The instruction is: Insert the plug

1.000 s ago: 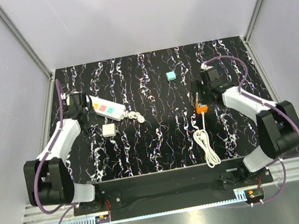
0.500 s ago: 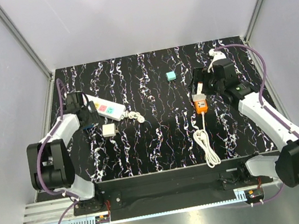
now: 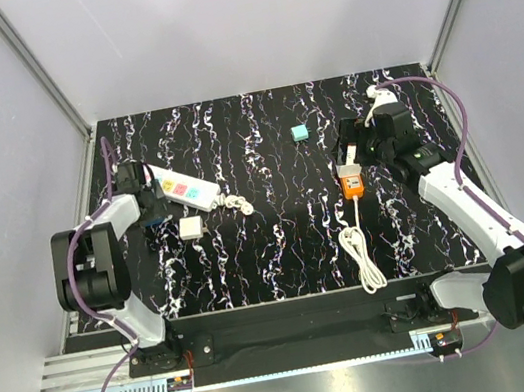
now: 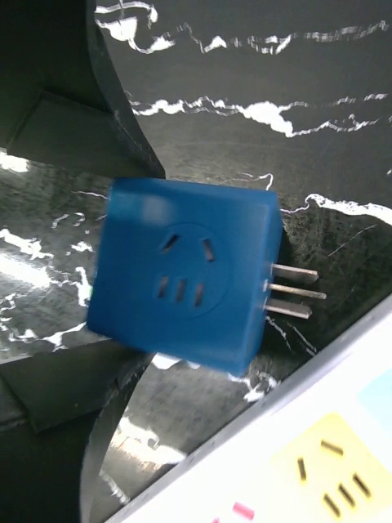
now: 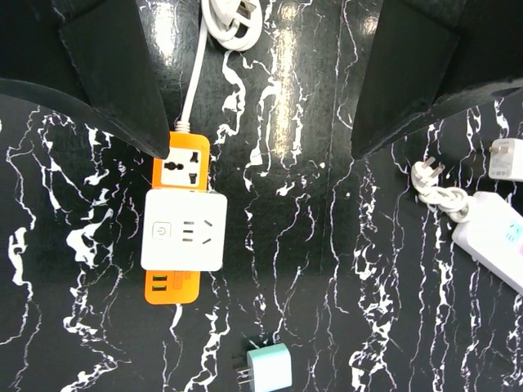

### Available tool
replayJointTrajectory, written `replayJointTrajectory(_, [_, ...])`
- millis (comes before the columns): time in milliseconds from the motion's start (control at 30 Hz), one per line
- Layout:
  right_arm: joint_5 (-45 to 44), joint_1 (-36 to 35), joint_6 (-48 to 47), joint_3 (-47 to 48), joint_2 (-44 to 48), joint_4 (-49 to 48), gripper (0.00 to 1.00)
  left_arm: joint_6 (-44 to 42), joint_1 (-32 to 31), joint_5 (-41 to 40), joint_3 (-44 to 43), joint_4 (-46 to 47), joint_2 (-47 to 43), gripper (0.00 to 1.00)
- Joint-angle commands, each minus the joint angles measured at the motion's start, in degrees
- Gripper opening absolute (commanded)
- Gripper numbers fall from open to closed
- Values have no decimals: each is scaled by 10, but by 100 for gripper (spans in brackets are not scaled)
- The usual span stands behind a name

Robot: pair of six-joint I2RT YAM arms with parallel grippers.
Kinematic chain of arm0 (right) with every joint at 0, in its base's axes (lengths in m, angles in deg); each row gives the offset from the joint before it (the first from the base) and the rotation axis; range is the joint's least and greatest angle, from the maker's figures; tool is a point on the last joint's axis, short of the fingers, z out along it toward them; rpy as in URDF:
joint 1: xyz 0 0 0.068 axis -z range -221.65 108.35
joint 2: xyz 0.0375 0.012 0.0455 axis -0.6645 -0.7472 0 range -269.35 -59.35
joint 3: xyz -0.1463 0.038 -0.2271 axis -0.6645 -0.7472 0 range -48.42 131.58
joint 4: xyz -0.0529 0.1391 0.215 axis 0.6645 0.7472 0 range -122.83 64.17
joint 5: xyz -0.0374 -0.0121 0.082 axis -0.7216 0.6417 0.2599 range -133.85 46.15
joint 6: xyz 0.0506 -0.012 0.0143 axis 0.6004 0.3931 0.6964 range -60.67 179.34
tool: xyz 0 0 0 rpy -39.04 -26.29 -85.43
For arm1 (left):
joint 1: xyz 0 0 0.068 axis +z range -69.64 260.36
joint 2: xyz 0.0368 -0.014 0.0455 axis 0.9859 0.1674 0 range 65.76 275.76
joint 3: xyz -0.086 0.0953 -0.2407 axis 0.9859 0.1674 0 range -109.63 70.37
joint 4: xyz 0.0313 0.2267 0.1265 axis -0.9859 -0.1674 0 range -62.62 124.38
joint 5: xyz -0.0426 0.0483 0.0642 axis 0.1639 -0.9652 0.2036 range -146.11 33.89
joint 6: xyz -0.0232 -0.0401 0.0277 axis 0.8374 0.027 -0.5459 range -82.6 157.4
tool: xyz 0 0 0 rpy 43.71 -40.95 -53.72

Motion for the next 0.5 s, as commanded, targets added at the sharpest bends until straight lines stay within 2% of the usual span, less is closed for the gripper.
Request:
replayJointTrajectory(0, [-19,-1,-8,20,5,1,98,-4,2,18,-17,41,11,74])
replayJointTrajectory(100, [-11,-2,-10,21,6,-1,97,-15,2,23,-27,30,5,58])
replayJointTrajectory(133, [-4,-2,-14,23,6,-1,97,-22,2,28,-29,22,-1,42])
replayJointTrajectory(167, [-4,-2,-18,25,5,-2,96,-24,1,32,-35,16,-8,34])
replayJointTrajectory(200, [23,-3,-18,27,-2,-3,95,-27,0,36,-38,-2,-25,15])
replayJointTrajectory(267, [31,-7,-17,37,-12,5,93,-33,-7,46,-58,-29,-42,3])
replayJointTrajectory(300, [49,-10,-19,39,-13,9,93,-38,-12,50,-67,-48,-61,0])
replayJointTrajectory(367, [85,-16,-26,49,-14,10,92,-52,-28,48,-92,-103,-85,0])
replayJointTrajectory(400, [144,-20,-28,53,-16,7,92,-57,-45,63,-96,-114,-117,0])
replayJointTrajectory(467, [204,-23,-28,64,-17,0,91,-75,-62,99,-106,-131,-151,0])
